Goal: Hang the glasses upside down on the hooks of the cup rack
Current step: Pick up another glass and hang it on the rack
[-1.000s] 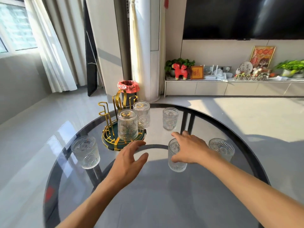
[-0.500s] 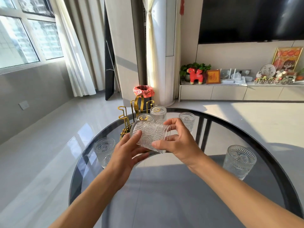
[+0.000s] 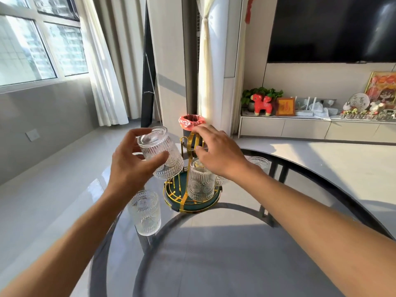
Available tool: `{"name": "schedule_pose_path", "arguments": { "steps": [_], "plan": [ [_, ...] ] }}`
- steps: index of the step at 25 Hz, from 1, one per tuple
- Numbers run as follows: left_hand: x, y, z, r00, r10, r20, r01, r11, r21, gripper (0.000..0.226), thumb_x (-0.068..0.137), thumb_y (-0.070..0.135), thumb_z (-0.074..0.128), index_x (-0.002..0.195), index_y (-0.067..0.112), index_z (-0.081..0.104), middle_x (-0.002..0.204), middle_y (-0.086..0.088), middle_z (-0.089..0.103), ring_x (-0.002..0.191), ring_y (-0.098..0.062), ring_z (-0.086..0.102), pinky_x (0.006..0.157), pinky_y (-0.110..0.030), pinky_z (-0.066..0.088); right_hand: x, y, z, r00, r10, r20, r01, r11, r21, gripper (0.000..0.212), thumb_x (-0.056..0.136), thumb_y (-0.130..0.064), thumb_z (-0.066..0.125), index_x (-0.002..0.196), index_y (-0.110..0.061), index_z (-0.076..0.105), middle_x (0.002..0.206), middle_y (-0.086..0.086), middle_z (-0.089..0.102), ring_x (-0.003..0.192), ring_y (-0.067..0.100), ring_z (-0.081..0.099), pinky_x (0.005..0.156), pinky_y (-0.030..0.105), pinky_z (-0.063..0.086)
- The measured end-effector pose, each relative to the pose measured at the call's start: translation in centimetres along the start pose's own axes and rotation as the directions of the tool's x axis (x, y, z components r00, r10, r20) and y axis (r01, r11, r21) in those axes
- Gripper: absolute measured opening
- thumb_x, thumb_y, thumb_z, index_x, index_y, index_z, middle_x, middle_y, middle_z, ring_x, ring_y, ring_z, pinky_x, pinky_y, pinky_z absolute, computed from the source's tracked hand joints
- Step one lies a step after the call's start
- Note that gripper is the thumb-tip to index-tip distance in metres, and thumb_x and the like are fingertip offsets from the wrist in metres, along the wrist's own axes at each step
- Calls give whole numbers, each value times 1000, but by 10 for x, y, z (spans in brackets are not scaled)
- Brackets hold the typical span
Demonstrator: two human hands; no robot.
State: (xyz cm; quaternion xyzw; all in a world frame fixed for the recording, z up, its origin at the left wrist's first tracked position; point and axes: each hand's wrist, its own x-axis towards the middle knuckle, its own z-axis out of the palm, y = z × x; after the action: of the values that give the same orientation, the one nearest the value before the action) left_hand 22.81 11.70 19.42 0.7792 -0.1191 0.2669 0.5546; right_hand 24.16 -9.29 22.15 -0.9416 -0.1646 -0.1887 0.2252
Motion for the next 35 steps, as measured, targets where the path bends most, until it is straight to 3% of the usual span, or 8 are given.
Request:
{"name": "schedule_pose_path", "arguments": {
  "steps": [3, 10, 16, 20, 25, 28, 32, 35],
  "plan": [
    [14, -12, 7, 991, 100, 94, -118, 970, 212, 61, 55, 46, 79, 112, 36, 59, 102, 8, 72, 87, -12, 68, 73, -25, 58, 31, 4, 14, 992, 36, 121, -13, 982, -186, 58, 92, -15, 42, 149, -24, 31, 158, -4, 30, 133, 31, 35, 104, 49, 34],
    [7, -50, 25, 967, 121, 224, -205, 891, 406, 60, 59, 43, 80, 113, 29, 59, 110, -4, 71, 91, -23, 65, 80, -39, 57, 30, 13, 33, 994, 30, 108, -8, 980, -199, 67, 79, -7, 47, 143, -23, 40, 154, -4, 37, 125, 34, 45, 97, 51, 37],
    [5, -62, 32, 976, -7, 217, -115, 832, 542, 55, 56, 52, 70, 105, 33, 56, 83, -1, 67, 67, -25, 54, 56, -29, 36, 29, 15, 33, 991, 34, 129, -4, 975, -223, 72, 77, -13, 52, 146, -24, 35, 158, -4, 31, 127, 35, 45, 99, 52, 35],
    [7, -57, 30, 959, -111, 260, -68, 802, 594, 58, 66, 46, 76, 119, 35, 54, 121, -7, 62, 102, -31, 54, 74, -37, 43, 27, 9, 33, 982, 92, 163, -64, 983, -172, 71, 82, -14, 50, 149, -25, 29, 160, -6, 24, 134, 33, 38, 106, 51, 34],
    [-36, -54, 1, 988, -119, 103, 37, 811, 584, 89, 70, 56, 77, 144, 26, 38, 146, -9, 47, 126, -34, 47, 98, -49, 42, -16, -9, 34, 971, -140, -192, 132, 990, -54, 50, 82, -4, 50, 131, -13, 56, 143, 6, 52, 126, 28, 44, 100, 43, 39],
    [-71, -67, -15, 947, -298, 119, 105, 640, 761, 101, 67, 64, 72, 149, 26, 28, 148, -7, 46, 128, -35, 46, 100, -48, 40, -67, -16, 51, 947, -128, -296, 165, 981, 106, 38, 78, 1, 50, 112, -10, 65, 119, 7, 65, 104, 28, 55, 87, 40, 45],
    [-77, -65, -11, 892, -433, 127, 209, 645, 735, 91, 71, 53, 75, 146, 19, 35, 138, -12, 50, 123, -32, 51, 96, -41, 43, -114, -19, 76, 992, 122, -35, -103, 936, 337, 35, 79, 3, 57, 108, -14, 67, 109, 1, 68, 95, 21, 59, 85, 32, 46],
    [-85, -42, -7, 909, -391, 146, 114, 569, 815, 91, 57, 60, 73, 133, 18, 47, 125, -7, 55, 110, -28, 56, 83, -36, 47, -145, -25, 83, 788, 502, 357, -594, 469, 653, 25, 84, -11, 62, 107, -21, 63, 100, 5, 70, 78, 19, 63, 68, 31, 49]
  ]
}}
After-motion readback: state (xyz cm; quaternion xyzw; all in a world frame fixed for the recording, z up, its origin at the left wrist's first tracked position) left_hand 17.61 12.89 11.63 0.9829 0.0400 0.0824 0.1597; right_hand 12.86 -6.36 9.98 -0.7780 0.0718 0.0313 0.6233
